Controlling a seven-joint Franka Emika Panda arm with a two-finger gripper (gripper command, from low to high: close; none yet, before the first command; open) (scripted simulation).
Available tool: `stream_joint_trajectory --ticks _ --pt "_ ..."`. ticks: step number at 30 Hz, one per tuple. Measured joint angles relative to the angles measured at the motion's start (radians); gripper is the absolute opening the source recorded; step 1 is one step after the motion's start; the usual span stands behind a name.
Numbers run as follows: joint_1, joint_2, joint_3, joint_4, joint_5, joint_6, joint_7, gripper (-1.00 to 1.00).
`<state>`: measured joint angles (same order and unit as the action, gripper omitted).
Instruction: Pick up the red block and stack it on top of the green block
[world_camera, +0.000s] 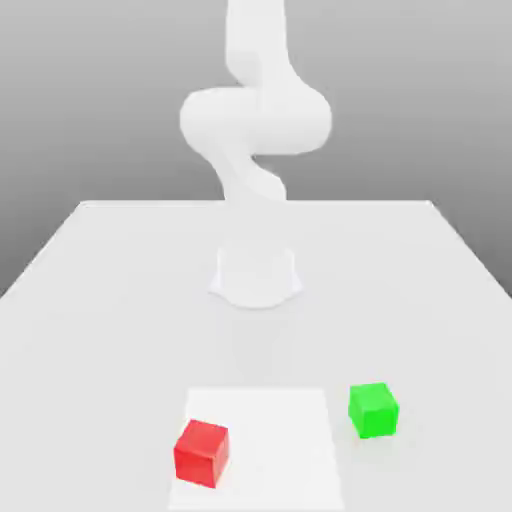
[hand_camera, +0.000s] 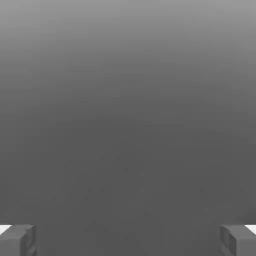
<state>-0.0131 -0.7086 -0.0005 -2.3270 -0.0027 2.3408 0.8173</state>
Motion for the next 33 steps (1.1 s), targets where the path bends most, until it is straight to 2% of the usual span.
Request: stream_joint_trajectory --ticks 22,28,29,33 --pt "-0.091 0.804 -0.035 -0.237 0.010 0.359 0.128 0.00" --pt "-0.102 1.021 -0.025 -0.225 0.031 0.524 0.120 0.00" --pt "-0.103 1.043 -0.023 -0.222 0.032 0.543 0.120 -1.00" --pt "-0.103 1.043 -0.023 -0.222 0.031 0.543 0.121 -1.00"
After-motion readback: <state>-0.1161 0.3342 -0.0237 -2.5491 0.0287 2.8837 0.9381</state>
